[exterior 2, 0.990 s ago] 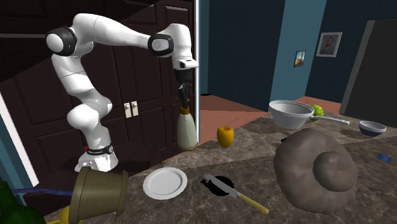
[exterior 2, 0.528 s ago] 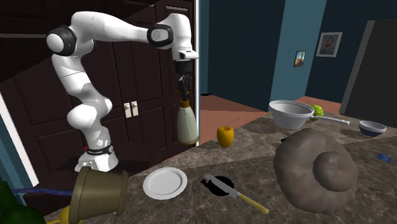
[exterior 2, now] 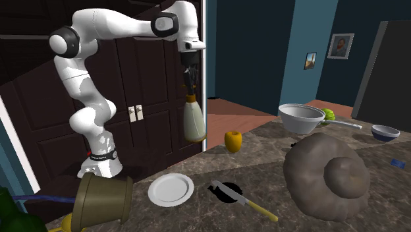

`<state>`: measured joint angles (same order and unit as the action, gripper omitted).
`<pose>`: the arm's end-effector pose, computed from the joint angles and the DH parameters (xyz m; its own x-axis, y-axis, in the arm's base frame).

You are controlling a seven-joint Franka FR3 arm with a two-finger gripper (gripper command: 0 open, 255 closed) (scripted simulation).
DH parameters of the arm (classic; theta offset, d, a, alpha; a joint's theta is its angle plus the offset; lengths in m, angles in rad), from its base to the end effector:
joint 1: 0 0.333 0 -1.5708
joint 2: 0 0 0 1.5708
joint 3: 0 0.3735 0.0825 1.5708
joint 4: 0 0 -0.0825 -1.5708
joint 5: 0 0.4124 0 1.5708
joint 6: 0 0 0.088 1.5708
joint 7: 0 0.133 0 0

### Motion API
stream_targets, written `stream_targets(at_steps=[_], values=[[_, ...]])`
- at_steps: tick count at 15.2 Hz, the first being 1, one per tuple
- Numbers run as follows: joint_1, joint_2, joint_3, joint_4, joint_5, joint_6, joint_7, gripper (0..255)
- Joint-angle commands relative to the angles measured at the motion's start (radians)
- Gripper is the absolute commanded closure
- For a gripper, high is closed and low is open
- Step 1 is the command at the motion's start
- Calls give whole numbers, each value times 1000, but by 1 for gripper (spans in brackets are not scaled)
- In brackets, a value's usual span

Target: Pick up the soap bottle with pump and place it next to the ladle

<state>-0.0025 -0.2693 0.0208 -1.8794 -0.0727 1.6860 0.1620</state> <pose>0.4934 0.0016 0.6556 0.9870 -0.1348 0.0870 -0.1407 -0.9879 0.0649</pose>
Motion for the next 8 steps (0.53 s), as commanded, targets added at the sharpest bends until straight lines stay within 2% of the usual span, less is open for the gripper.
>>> stream_targets(at_steps=[1,8], values=[[0,6,1,33,0,-27,-1,255],[0,34,2,159,0,-124,-7,255]])
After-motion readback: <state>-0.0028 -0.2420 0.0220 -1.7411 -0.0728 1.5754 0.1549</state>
